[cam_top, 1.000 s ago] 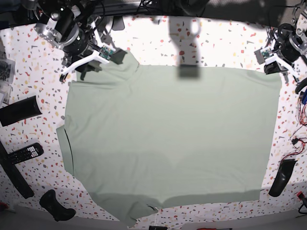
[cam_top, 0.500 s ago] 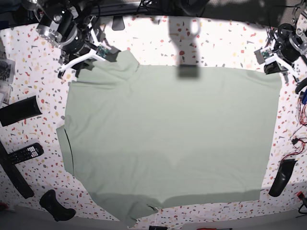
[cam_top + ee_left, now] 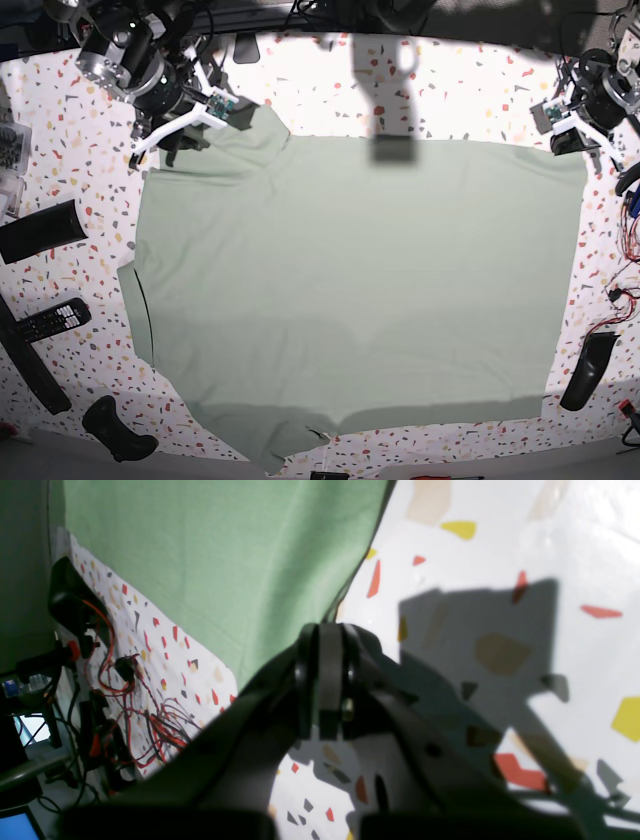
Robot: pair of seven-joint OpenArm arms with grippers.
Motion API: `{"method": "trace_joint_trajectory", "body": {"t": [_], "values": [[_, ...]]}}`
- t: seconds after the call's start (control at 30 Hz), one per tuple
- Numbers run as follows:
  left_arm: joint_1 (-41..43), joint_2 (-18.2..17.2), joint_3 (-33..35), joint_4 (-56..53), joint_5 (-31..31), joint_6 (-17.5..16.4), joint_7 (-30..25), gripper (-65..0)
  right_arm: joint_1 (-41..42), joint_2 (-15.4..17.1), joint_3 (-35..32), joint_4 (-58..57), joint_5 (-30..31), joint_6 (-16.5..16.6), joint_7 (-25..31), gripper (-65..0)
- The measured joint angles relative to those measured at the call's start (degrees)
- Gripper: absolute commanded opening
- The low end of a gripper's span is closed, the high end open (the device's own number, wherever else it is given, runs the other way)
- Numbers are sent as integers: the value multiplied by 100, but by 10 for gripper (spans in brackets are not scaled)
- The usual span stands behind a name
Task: Fold the T-shirt properly
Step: 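Lower the right gripper and pinch the shirt corner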
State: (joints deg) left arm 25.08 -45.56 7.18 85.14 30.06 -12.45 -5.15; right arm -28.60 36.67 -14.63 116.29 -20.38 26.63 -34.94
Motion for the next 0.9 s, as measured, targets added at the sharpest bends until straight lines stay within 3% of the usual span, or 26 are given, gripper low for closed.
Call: {"method": "trace_joint_trajectory", "body": {"t": [0.1, 0.43, 0.9], "values": [[0, -2, 0, 0, 0, 2, 0, -650, 0, -2, 0, -109, 13, 190, 4, -374], [0, 0, 0, 0, 0, 2, 0, -650, 2, 0, 0, -407, -494, 144, 555, -374], [0, 0, 0, 0, 0, 2, -4, -650, 13, -2, 0, -466, -490, 144, 1012, -374]]}}
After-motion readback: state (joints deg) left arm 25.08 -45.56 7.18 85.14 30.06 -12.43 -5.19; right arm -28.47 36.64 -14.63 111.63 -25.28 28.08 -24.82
